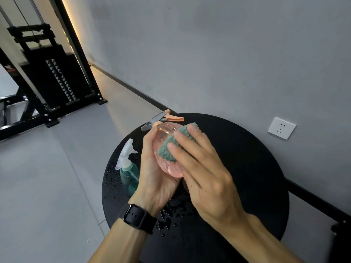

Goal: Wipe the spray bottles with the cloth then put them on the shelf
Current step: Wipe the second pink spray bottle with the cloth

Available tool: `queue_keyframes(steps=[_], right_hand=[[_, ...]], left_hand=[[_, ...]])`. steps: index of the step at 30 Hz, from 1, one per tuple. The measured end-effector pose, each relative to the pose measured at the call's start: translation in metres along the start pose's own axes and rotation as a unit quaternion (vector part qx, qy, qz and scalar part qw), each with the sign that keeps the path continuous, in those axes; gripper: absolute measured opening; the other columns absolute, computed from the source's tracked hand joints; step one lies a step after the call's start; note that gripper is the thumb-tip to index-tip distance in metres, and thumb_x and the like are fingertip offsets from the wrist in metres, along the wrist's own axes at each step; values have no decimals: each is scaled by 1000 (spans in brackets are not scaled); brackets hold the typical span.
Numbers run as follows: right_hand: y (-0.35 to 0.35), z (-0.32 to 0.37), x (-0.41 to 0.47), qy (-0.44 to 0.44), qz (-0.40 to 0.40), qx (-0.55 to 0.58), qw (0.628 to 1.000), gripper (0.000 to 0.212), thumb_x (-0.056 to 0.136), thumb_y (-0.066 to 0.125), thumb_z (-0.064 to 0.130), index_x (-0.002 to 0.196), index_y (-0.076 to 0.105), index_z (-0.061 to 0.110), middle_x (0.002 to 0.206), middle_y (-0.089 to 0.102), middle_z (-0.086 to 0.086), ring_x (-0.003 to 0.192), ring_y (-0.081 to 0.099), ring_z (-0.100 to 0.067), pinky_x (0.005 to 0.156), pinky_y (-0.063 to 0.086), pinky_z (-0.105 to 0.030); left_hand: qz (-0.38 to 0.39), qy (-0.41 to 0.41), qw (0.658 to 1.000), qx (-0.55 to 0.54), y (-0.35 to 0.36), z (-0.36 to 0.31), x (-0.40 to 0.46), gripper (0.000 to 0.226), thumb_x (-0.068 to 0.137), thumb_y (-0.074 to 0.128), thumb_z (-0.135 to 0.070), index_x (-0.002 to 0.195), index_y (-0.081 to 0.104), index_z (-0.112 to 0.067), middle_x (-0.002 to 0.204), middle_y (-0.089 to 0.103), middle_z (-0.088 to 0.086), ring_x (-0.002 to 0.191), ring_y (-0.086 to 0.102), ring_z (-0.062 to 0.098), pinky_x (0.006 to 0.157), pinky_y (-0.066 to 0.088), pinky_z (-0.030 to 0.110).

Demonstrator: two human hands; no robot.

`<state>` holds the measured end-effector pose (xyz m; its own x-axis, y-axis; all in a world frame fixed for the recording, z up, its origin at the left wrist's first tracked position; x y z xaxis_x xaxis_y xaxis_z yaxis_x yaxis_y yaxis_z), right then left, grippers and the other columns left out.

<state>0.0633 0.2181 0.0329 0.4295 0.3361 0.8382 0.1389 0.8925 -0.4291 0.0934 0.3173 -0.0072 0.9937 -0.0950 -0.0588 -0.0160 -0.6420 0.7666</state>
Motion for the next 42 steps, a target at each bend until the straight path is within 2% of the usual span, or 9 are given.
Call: queue_keyframes(steps=[3,8,11,18,22,26,30,36,42], right_hand=[[-5,0,0,-9,5,12,1000,28,99,51,5,125,59,0,136,54,-12,138,41,-27,109,41,-45],[-13,-8,-3,48,36,85,995,32,95,54,0,126,60,0,136,55,-10,138,41,-21,110,40,-35],[-14,-12,-6,88,56,120,987,34,95,52,3,128,60,4,138,54,-4,139,40,-15,112,37,-30],[-13,-29,-5,181,64,167,967,34,99,52,10,132,57,15,142,51,11,137,39,-4,111,35,-23],[-15,-37,-4,216,66,193,955,38,96,54,5,130,59,20,139,53,15,133,44,-1,107,43,-27],[-16,-40,-5,227,82,198,950,38,95,56,1,126,63,21,133,57,18,127,50,1,100,48,-24],[-24,-40,2,217,77,173,958,39,92,59,-1,124,64,19,131,58,17,124,51,4,99,43,-12],[-37,-28,17,93,-34,22,995,34,92,58,0,125,62,5,135,56,-2,130,50,-10,108,41,-26],[-8,-27,15,51,40,-22,998,37,90,60,-10,126,62,0,139,54,-8,141,38,-19,114,35,-34]], left_hand=[[4,-7,1000,9,0,-4,-2,60,96,43,-58,108,70,-6,110,64,9,106,58,20,96,46,27],[30,-2,999,-17,-1,-13,-5,50,98,39,-46,107,64,-4,93,64,10,76,68,19,60,59,30],[2,14,999,45,-3,-13,-7,37,88,55,-39,106,66,-9,92,65,8,73,66,19,58,57,33],[-20,13,991,131,-1,-2,-9,33,86,63,-44,99,73,-15,87,69,7,74,68,20,66,58,35],[-28,7,968,249,-4,1,-11,41,85,58,-52,95,74,-15,88,71,8,82,69,24,85,53,46],[-38,5,953,302,-3,1,-14,38,82,58,-51,88,73,-17,85,73,8,81,71,24,88,52,47],[-57,37,934,351,-6,-7,-14,52,84,66,-57,113,68,-14,114,70,17,108,68,37,100,48,61],[-72,41,896,437,-9,-1,-15,31,84,63,-57,86,71,-27,91,74,3,90,73,25,97,51,57],[-72,81,879,465,-2,3,-19,21,92,62,-45,97,73,-28,93,76,2,90,73,20,92,55,53]])
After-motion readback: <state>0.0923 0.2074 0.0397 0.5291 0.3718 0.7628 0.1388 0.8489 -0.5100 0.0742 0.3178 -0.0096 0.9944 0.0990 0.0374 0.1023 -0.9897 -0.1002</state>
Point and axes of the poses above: each hand's wrist, its own x-axis towards the middle knuckle, its own y-axis out of the palm, z = x × y, the point moved 5 cm from there along x, towards the middle knuckle
